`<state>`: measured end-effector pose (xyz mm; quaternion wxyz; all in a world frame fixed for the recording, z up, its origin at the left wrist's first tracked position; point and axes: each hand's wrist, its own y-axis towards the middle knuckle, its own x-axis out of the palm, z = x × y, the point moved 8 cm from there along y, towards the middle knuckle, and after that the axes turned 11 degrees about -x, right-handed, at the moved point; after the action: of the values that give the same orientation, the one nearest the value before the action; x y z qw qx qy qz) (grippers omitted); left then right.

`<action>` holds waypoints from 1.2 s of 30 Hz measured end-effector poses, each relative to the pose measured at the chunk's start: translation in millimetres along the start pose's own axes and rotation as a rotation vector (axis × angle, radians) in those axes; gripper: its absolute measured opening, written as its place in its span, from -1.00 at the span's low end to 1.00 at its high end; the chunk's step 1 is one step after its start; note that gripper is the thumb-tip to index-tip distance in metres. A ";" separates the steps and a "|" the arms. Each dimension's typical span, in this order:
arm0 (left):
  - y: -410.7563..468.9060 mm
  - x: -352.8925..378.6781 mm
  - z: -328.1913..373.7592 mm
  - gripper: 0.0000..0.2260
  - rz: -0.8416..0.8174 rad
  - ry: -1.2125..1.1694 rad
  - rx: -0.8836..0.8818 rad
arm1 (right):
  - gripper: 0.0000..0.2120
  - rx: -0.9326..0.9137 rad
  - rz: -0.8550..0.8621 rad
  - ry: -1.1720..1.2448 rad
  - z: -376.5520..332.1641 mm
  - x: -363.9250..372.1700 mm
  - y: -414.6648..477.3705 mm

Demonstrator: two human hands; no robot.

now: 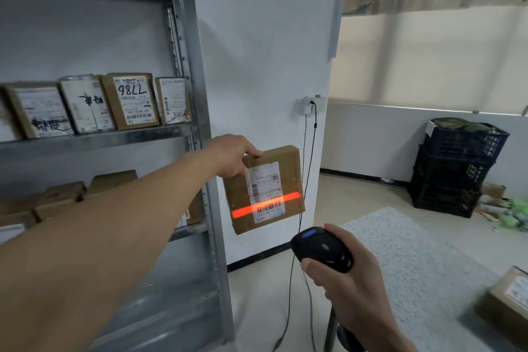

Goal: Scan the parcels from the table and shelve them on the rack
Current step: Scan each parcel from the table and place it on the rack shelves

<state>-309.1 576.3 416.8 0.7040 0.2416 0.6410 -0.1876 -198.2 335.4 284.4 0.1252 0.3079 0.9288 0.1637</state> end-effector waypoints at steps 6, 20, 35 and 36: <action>-9.0 -1.6 -14.6 -0.52 -0.003 -0.026 -0.046 | -0.28 0.021 -0.038 0.010 0.6 7.6 -2.7; -22.8 2.6 -48.1 -0.49 0.008 -0.019 -0.144 | -0.28 0.054 -0.093 0.037 0.0 20.2 -9.9; -29.7 0.7 -50.5 -0.49 0.014 -0.063 -0.170 | -0.33 0.018 -0.072 0.023 -2.6 9.1 -11.3; -31.1 0.6 -52.3 -0.48 0.016 -0.088 -0.176 | -0.32 0.010 -0.068 0.028 -3.6 9.2 -11.3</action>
<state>-369.3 581.3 409.9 0.7515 0.1755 0.6213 -0.1355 -212.6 331.7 282.2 0.1162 0.2746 0.9412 0.1592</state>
